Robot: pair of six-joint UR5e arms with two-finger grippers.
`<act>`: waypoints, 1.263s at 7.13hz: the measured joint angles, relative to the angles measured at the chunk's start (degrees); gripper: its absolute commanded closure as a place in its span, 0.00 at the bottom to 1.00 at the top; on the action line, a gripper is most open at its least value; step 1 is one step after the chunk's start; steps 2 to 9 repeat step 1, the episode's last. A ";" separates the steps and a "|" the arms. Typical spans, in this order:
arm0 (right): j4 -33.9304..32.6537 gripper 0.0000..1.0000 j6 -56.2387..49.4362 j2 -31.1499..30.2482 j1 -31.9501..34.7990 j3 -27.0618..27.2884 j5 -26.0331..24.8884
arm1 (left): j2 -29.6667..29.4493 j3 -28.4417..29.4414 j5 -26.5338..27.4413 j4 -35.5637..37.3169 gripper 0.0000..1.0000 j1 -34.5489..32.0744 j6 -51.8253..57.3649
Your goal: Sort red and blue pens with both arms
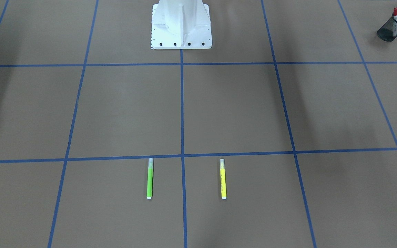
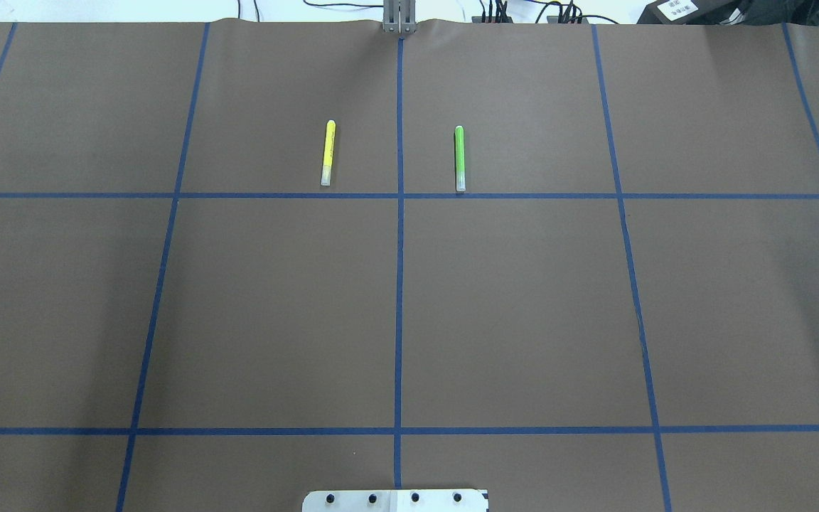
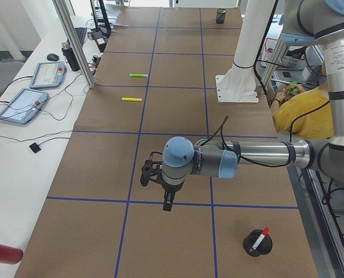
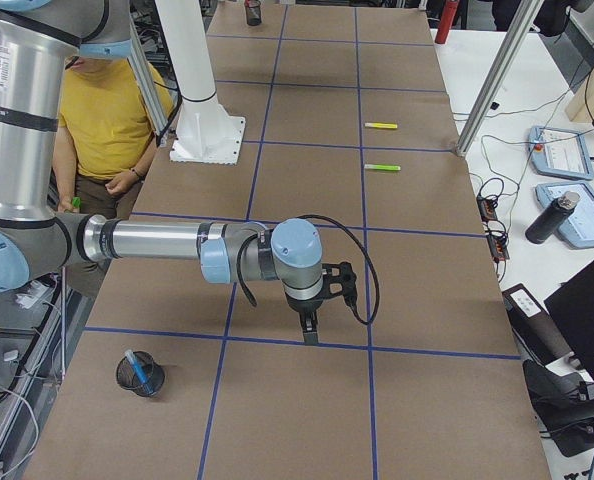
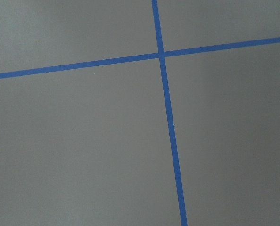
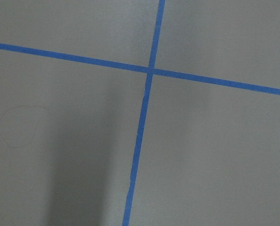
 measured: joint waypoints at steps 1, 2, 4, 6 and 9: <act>0.00 0.00 0.00 0.00 0.00 -0.03 0.00 | -0.01 0.00 0.02 0.00 0.00 0.00 0.00; 0.00 0.00 0.00 0.00 0.00 -0.03 0.00 | -0.01 0.00 0.02 0.00 0.00 0.00 0.00; 0.00 0.00 0.00 0.00 0.00 -0.03 0.00 | -0.01 0.00 0.02 0.00 0.00 0.00 0.00; 0.00 0.00 0.00 0.00 0.00 -0.03 0.00 | -0.01 0.00 0.02 0.00 0.00 0.00 0.00; 0.00 0.00 0.00 0.00 0.00 -0.03 0.00 | -0.01 0.00 0.02 0.00 0.00 0.00 0.00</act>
